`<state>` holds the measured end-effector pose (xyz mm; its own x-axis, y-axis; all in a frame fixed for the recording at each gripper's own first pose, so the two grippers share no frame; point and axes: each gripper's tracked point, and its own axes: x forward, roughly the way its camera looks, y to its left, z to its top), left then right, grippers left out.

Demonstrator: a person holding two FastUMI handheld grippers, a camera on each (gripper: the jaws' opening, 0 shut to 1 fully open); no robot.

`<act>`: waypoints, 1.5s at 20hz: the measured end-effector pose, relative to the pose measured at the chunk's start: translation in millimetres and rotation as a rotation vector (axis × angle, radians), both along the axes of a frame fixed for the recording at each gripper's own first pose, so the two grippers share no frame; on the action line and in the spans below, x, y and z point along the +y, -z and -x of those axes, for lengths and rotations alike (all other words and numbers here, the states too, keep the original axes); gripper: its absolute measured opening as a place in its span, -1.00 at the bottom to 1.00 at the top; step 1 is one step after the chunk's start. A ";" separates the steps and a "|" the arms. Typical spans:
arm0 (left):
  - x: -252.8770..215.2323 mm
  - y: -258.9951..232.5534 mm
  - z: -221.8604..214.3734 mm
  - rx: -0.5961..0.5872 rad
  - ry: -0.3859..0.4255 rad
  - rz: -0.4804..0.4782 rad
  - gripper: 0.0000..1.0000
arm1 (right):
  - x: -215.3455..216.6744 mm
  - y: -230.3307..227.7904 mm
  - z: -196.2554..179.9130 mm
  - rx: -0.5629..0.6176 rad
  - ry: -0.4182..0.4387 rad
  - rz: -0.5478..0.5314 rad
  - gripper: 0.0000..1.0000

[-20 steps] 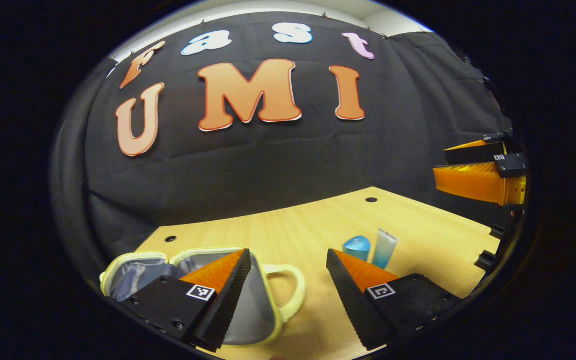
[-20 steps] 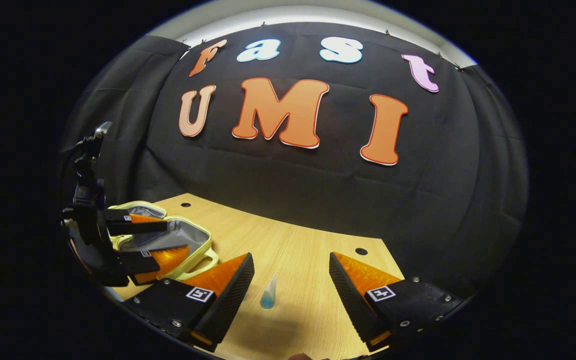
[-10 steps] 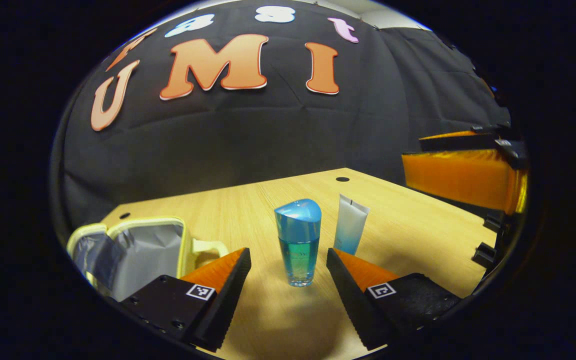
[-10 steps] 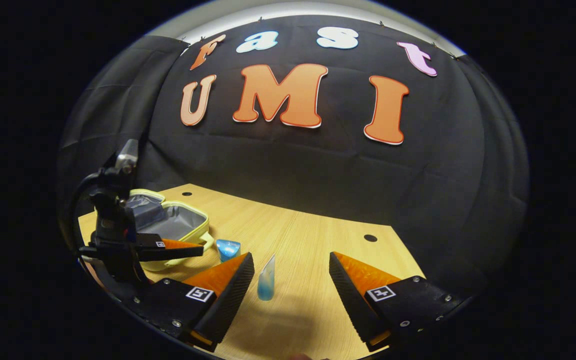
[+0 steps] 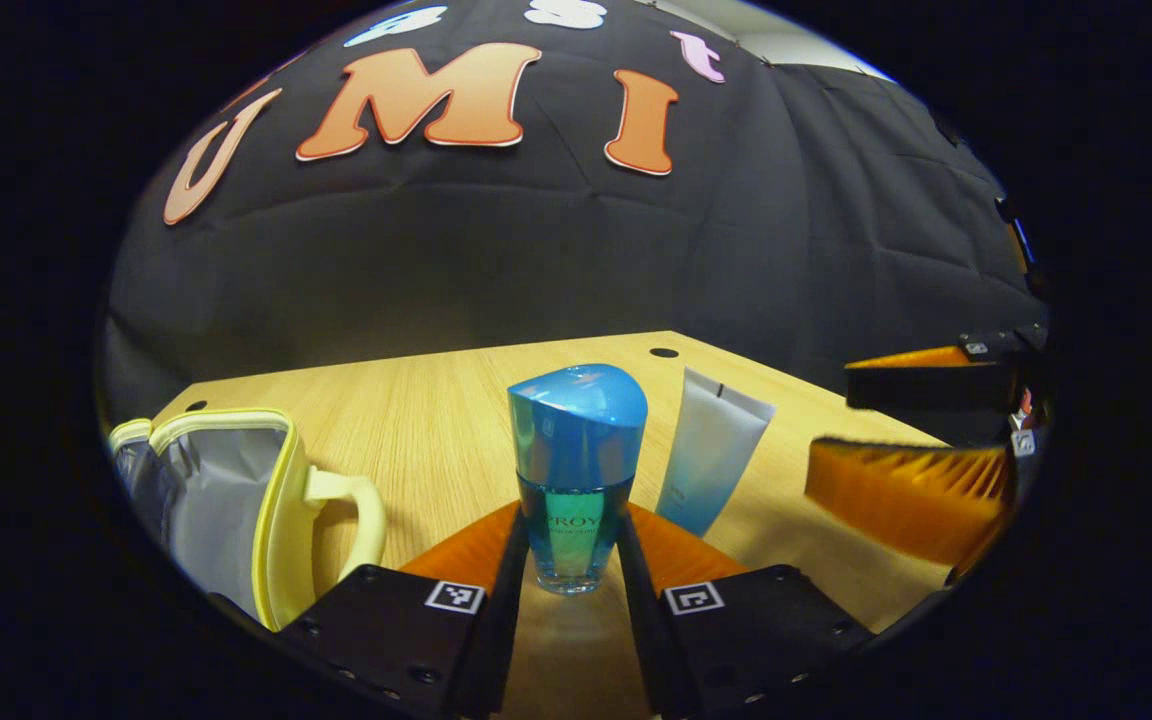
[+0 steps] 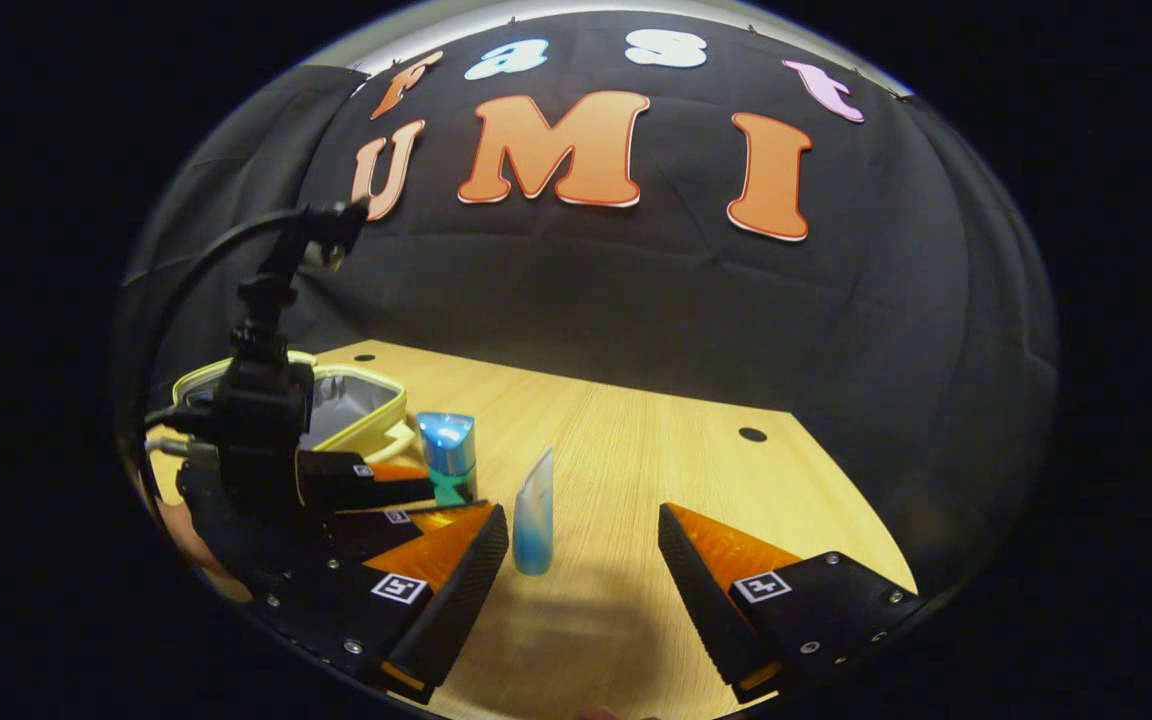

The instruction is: First open the suitcase, pack the skin care products into it, and then close the suitcase.

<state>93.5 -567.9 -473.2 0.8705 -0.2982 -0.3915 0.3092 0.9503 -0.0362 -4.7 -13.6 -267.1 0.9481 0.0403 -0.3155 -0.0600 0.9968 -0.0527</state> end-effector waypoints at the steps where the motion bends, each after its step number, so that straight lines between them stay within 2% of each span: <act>1: -0.5 0.8 -0.8 0.003 0.007 -0.002 -0.06 | 0.9 3.9 -1.7 0.006 -0.004 -0.006 0.92; 6: 10.6 -39.6 4.8 -0.068 -0.014 -0.038 -0.04 | 10.8 40.0 -15.3 0.091 -0.046 -0.010 0.92; 10: 26.5 -73.1 13.5 -0.063 -0.056 -0.010 -0.03 | 26.6 52.8 -28.1 0.133 -0.085 -0.047 0.90; 14: 62.3 -110.8 22.2 -0.083 -0.135 -0.020 -0.04 | 41.6 66.1 -38.3 0.177 -0.104 -0.093 0.55; 15: 71.4 -119.6 24.6 -0.090 -0.155 -0.024 -0.03 | 42.1 71.7 -39.5 0.198 -0.099 -0.090 0.38; 18: 102.9 -147.9 33.9 -0.116 -0.220 -0.049 -0.04 | 40.9 70.6 -48.2 0.187 -0.068 -0.118 0.08; 19: 114.9 -157.6 39.3 -0.122 -0.240 -0.061 -0.04 | 45.8 71.4 -48.2 0.204 -0.068 -0.139 -0.23; 20: 128.2 -166.0 43.5 -0.131 -0.261 -0.069 0.00 | 48.3 69.4 -46.8 0.218 -0.059 -0.150 -0.16; 23: 163.7 -193.1 58.0 -0.136 -0.314 -0.088 -0.04 | 59.1 37.8 -41.5 0.198 -0.056 -0.180 -0.19; 24: 172.7 -201.6 60.5 -0.137 -0.327 -0.088 -0.03 | 63.7 23.8 -39.2 0.190 -0.059 -0.183 -0.30; 25: 181.5 -209.5 64.5 -0.135 -0.339 -0.086 -0.03 | 69.3 10.7 -35.4 0.183 -0.066 -0.186 -0.21; 30: 220.2 -238.6 81.1 -0.118 -0.366 -0.089 -0.03 | 95.8 -50.6 -21.8 0.152 -0.111 -0.153 -0.21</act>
